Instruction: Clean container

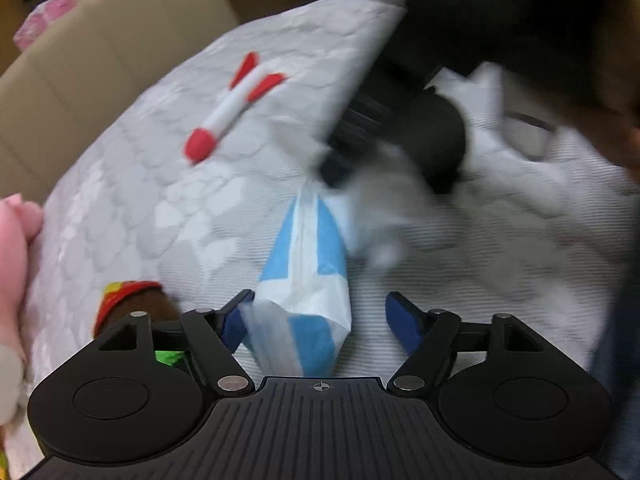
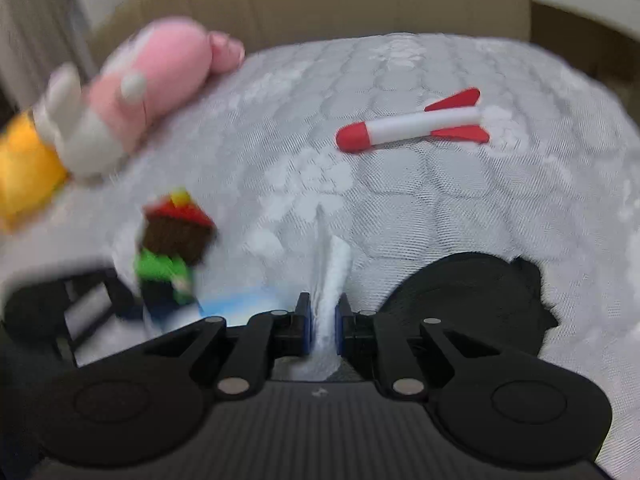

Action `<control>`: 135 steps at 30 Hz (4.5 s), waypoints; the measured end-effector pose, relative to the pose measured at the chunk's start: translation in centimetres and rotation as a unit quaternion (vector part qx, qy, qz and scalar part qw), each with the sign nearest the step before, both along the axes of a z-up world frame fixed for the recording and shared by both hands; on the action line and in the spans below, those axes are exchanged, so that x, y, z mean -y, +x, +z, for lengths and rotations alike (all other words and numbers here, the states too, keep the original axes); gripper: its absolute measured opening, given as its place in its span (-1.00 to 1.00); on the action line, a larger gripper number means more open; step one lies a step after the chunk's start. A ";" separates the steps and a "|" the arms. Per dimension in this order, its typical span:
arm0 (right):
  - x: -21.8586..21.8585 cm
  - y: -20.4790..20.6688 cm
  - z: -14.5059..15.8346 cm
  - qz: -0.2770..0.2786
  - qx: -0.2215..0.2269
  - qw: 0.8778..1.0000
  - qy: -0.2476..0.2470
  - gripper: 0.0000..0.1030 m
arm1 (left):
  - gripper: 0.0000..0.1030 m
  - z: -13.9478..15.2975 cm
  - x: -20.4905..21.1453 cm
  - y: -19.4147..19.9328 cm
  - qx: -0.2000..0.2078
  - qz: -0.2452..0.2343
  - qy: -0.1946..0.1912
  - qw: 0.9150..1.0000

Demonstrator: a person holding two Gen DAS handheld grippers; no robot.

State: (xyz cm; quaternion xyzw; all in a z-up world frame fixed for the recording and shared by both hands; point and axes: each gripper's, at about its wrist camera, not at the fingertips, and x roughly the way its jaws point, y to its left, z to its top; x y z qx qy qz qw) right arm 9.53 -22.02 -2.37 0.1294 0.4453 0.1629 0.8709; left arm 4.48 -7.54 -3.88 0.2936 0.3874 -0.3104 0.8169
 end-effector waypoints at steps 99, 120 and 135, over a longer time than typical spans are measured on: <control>0.0 3.7 -1.6 -0.009 -0.030 0.987 0.157 -0.67 | 0.71 1.5 -0.8 2.5 0.046 0.056 0.045 0.996; 3.7 1.1 -0.3 -0.099 -0.022 0.988 0.117 -0.75 | 0.36 -2.2 -5.2 12.2 0.028 0.231 0.008 0.973; -2.8 1.8 0.3 0.042 0.011 0.989 0.142 -0.75 | 0.92 2.1 -7.7 5.5 -0.118 0.202 -0.033 0.972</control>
